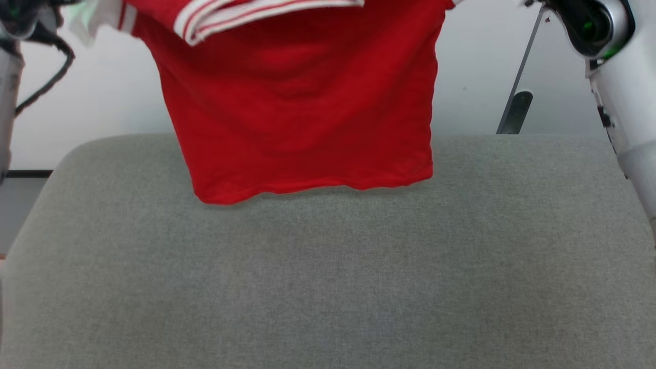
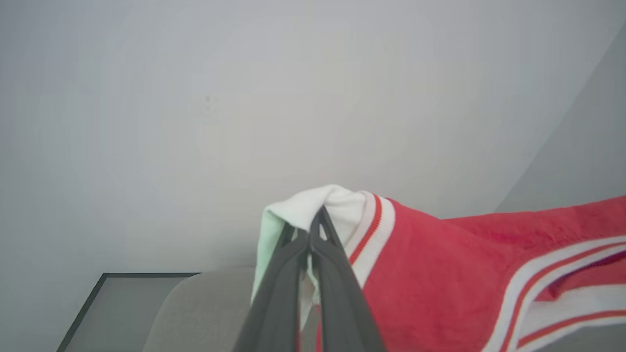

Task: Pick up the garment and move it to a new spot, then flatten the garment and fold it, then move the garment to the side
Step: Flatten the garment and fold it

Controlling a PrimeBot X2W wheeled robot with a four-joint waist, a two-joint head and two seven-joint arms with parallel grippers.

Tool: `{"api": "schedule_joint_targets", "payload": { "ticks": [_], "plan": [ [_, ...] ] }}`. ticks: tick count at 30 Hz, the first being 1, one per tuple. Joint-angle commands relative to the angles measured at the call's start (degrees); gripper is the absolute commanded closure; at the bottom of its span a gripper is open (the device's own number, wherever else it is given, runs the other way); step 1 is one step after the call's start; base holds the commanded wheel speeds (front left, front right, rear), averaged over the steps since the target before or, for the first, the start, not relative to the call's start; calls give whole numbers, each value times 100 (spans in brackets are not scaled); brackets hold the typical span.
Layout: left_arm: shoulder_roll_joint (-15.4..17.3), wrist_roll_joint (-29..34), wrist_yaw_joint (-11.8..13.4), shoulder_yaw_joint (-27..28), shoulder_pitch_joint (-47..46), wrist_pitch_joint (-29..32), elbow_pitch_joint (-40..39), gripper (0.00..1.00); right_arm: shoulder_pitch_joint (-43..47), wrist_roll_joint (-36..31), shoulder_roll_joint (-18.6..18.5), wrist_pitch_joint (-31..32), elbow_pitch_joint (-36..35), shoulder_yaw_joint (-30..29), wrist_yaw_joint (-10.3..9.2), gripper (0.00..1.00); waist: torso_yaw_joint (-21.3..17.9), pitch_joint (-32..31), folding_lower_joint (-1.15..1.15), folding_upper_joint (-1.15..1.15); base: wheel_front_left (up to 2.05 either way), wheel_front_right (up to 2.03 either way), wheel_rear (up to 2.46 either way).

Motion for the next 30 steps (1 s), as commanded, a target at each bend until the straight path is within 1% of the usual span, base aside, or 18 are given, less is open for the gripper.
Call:
{"api": "schedule_joint_targets", "payload": {
  "ticks": [1, 5, 8, 13, 18, 22, 25, 28, 30],
  "plan": [
    [-38, 32, -50, 14, -55, -87, 29, 100, -78, -41, 40, -54, 54, 46, -4, 100, 8, 13, 0, 0, 0, 0, 0],
    [-228, 5, -143, 99, -368, -522, 406, 100, -403, -31, 120, -341, 514, 181, -4, 100, 25, 148, 0, 0, 0, 0, 0],
    [-339, 13, -213, 148, -609, -831, 594, 100, -675, -15, 126, -511, 713, 307, -4, 100, 36, 396, 0, 0, 0, 0, 0],
    [-440, 94, -344, 184, -1092, -1304, 792, 100, -1221, -267, -15, -1040, 1031, 408, -4, 100, 45, 1117, 0, 0, 0, 0, 0],
    [-540, 182, -463, 217, -1655, -1834, 914, 100, -1888, -647, -126, -1698, 1416, 325, -5, 100, 92, 2006, 0, 0, 0, 0, 0],
    [-695, 196, -553, 279, -2031, -2418, 974, 100, -2377, -1088, -228, -2084, 1741, 152, -5, 100, 173, 2666, 0, 0, 0, 0, 0],
    [-786, 271, -625, 275, -2292, -2884, 1051, 100, -2670, -1469, -288, -2174, 1890, -51, -5, 100, 273, 3080, 0, 0, 0, 0, 0],
    [-931, 251, -687, 327, -2530, -3322, 1143, 100, -2826, -1901, -403, -2187, 1660, -481, -5, 100, 389, 3414, 0, 0, 0, 0, 0],
    [-1025, 209, -711, 374, -2662, -3565, 1244, 100, -2737, -2259, -416, -2188, 1414, -818, -5, 100, 460, 3590, 0, 0, 0, 0, 0]
  ]
}}
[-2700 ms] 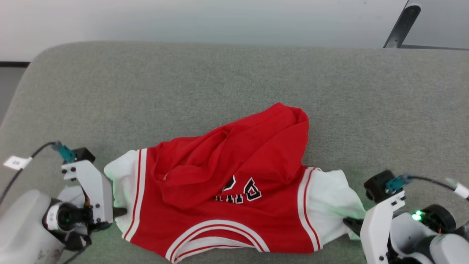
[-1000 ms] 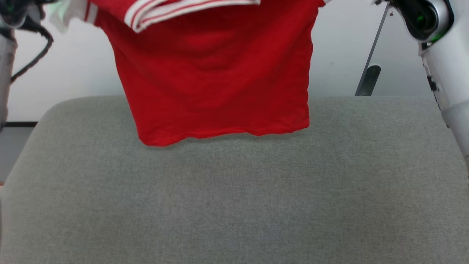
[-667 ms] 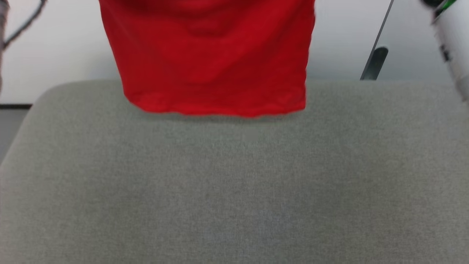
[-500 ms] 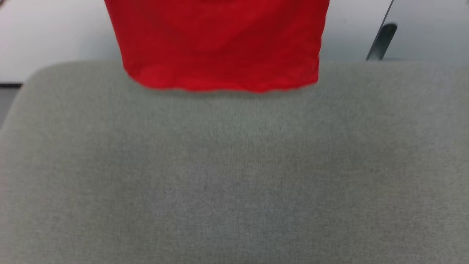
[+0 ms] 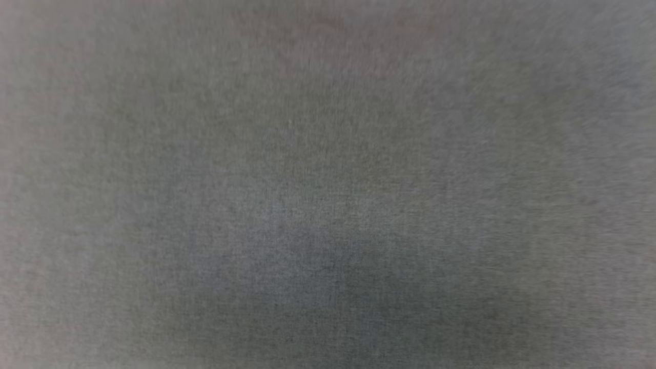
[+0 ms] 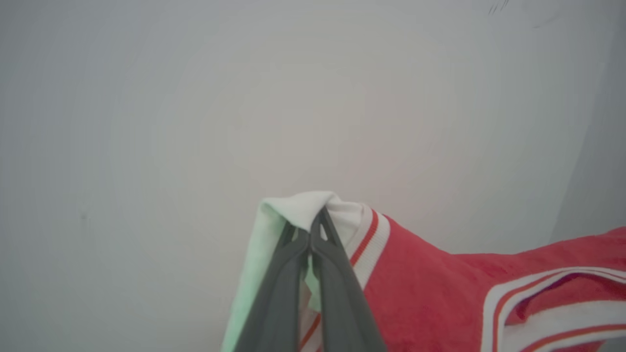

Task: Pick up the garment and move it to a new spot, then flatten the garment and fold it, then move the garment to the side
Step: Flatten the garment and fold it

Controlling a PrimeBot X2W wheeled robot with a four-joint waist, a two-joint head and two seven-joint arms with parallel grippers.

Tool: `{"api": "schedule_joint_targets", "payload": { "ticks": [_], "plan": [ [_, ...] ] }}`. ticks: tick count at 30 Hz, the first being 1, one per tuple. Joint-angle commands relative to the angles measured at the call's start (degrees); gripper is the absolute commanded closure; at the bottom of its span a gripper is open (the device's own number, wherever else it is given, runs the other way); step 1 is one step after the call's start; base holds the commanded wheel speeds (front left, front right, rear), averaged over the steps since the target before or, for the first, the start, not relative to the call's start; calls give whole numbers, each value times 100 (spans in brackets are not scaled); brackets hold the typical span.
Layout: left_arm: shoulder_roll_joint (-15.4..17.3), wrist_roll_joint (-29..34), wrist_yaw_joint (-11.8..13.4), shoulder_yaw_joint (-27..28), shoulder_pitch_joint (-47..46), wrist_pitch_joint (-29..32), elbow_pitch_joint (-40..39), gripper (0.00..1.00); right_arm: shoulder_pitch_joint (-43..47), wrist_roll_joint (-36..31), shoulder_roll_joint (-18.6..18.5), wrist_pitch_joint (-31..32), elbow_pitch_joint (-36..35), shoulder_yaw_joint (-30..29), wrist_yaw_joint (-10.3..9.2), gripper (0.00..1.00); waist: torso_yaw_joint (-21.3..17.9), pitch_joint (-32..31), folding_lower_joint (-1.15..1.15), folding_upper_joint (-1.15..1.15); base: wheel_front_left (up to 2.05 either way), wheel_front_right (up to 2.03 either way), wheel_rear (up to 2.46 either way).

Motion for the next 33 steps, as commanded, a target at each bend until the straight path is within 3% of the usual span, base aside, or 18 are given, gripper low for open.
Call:
{"api": "schedule_joint_targets", "payload": {
  "ticks": [1, 8, 14, 26, 33],
  "plan": [
    [-37, -3, -38, 19, -102, -134, 40, 100, 87, -174, 23, -25, -109, -173, -4, 100, 303, 839, 0, 0, 0, 0, 0],
    [-282, -144, -157, -42, 22, -404, 525, 100, 530, -1146, 315, -20, -365, -935, -5, 100, 470, 1019, 0, 0, 0, 0, 0],
    [-430, -294, -194, -313, 515, -104, 727, 100, 973, -1316, 463, -21, -279, -1082, -5, 100, 536, 637, 0, 0, 0, 0, 0],
    [-153, -905, -193, -935, 2072, 1162, 329, 100, 2330, -151, 416, 28, 41, -49, -5, 100, 542, -701, 0, 0, 0, 0, 0],
    [72, -1186, -194, -1304, 3193, 1479, -113, 100, 3601, 981, 120, 463, -505, 810, -5, 100, 633, -1528, 0, 0, 0, 0, 0]
  ]
}}
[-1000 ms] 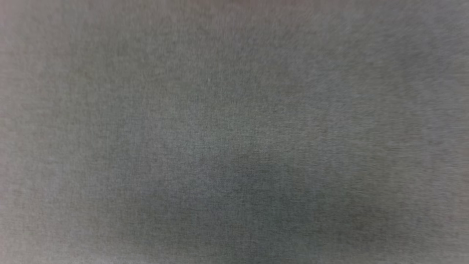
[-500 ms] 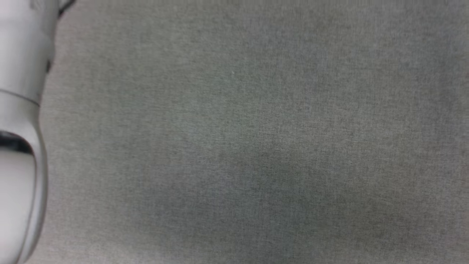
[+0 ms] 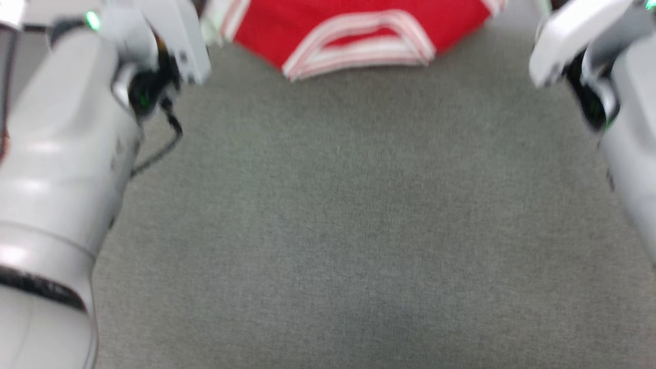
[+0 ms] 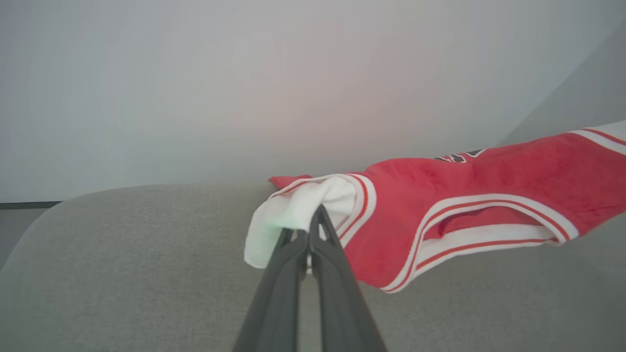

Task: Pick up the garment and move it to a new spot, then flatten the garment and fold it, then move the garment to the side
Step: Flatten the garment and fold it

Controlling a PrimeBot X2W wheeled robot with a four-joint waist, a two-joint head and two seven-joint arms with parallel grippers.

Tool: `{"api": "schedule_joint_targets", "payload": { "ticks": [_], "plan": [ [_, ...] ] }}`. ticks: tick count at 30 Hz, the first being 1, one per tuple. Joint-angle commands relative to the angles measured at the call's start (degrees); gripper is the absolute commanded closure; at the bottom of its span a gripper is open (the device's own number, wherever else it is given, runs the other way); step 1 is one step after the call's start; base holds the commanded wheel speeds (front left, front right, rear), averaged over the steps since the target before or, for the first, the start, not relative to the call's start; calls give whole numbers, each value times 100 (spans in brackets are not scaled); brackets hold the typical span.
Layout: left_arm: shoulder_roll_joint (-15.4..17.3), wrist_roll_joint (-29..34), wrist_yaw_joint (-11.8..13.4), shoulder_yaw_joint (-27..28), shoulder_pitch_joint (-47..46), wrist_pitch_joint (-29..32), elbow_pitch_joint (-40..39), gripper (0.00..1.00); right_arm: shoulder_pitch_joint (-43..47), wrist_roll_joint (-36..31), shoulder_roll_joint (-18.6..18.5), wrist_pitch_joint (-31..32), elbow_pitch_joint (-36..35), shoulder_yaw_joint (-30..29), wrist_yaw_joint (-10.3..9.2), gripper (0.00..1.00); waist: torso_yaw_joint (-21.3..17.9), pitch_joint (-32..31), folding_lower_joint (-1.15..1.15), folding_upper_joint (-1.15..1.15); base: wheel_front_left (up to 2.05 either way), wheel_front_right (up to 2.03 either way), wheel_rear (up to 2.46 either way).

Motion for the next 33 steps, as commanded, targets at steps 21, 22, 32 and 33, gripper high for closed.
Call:
{"api": "schedule_joint_targets", "payload": {
  "ticks": [21, 22, 32, 33],
  "plan": [
    [1697, -545, 1260, -161, 4308, -143, -3727, 100, 4900, 1122, -1279, 1588, -3873, -298, -6, 100, 112, -1861, 0, 0, 0, 0, 0],
    [1819, -565, 1419, -133, 4516, -156, -4022, 100, 5112, 1047, -1268, 1700, -4067, -466, -6, 100, 104, -1847, 0, 0, 0, 0, 0],
    [2621, -725, 2603, 107, 5986, -412, -6044, 100, 6761, 515, -932, 2928, -6061, -1529, -6, 100, 7, -1609, 0, 0, 0, 0, 0],
    [2677, -732, 2690, 121, 6116, -465, -6190, 100, 6940, 468, -884, 3059, -6266, -1623, -6, 100, -1, -1571, 0, 0, 0, 0, 0]
  ]
}}
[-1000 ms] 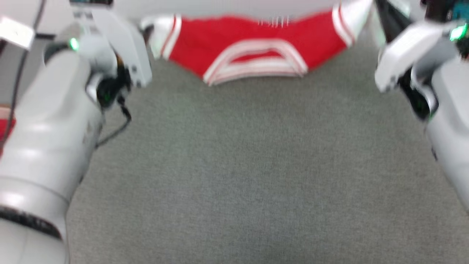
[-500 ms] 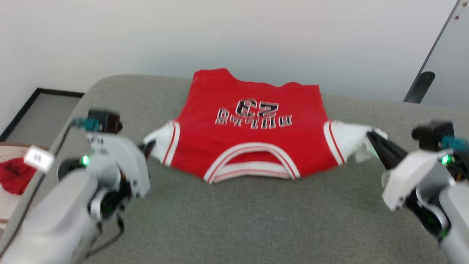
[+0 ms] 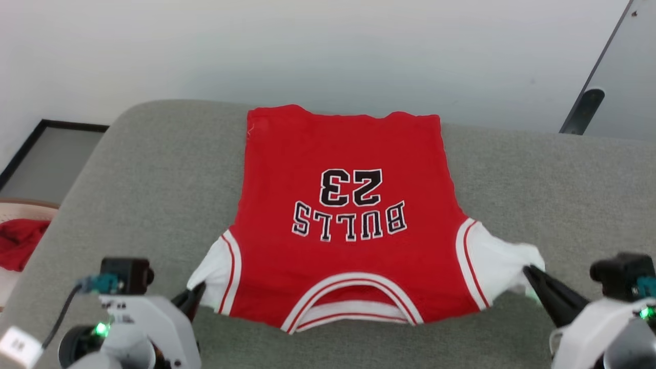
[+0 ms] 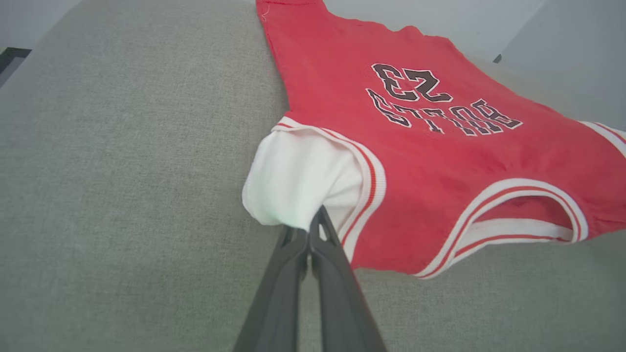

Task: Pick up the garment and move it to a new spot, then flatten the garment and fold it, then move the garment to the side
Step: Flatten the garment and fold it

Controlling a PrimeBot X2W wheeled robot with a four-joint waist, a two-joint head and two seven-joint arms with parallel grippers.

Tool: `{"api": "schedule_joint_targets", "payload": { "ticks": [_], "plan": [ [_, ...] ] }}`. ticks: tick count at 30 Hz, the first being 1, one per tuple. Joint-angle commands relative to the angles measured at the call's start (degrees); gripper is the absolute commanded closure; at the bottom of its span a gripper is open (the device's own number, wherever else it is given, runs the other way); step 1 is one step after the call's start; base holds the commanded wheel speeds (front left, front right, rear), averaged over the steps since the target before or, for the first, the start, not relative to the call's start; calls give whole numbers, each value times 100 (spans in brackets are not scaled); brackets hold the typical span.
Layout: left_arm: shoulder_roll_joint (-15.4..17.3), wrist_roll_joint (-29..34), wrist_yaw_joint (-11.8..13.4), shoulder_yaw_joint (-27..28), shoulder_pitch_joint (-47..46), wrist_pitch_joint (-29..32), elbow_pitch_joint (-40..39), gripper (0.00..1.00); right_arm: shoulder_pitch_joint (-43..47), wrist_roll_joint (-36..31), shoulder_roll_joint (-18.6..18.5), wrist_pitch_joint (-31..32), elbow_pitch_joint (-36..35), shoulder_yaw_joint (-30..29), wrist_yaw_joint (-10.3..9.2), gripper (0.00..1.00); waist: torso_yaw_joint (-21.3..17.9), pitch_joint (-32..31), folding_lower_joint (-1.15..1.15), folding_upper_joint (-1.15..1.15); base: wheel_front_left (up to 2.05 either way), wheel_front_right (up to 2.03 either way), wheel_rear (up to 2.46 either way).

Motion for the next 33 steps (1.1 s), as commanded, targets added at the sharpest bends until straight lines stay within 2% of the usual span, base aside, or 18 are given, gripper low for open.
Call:
{"api": "schedule_joint_targets", "payload": {
  "ticks": [1, 7, 11, 21, 22, 23, 33],
  "plan": [
    [41, -9, 68, 27, 123, -49, -74, 100, 128, -42, 42, 62, -130, -95, -6, 100, -35, 85, 0, 0, 0, 0, 0],
    [127, -37, 482, 110, 700, -355, -580, 100, 1006, -265, 459, 587, -1050, -613, -6, 100, -54, 305, 0, 0, 0, 0, 0],
    [74, -85, 598, 160, 903, -529, -717, 100, 1373, -372, 696, 773, -1364, -800, -6, 100, -50, 438, 0, 0, 0, 0, 0],
    [-189, 19, 425, 57, 776, -701, -391, 100, 1268, -594, 680, 739, -1061, -549, -6, 100, -8, 618, 0, 0, 0, 0, 0],
    [-213, 28, 397, 45, 757, -713, -348, 100, 1262, -611, 677, 748, -990, -540, -6, 61, -1, 621, 0, 0, 0, 0, 0],
    [-250, 32, 373, 34, 745, -727, -320, 100, 1240, -643, 642, 770, -953, -504, -6, 0, 8, 622, 0, 0, 0, 0, 0],
    [-462, -38, 159, 76, 750, -974, 10, 100, 1126, -529, 580, 951, -1040, -518, -6, 0, 8, 572, 0, 0, 0, 0, 0]
  ]
}}
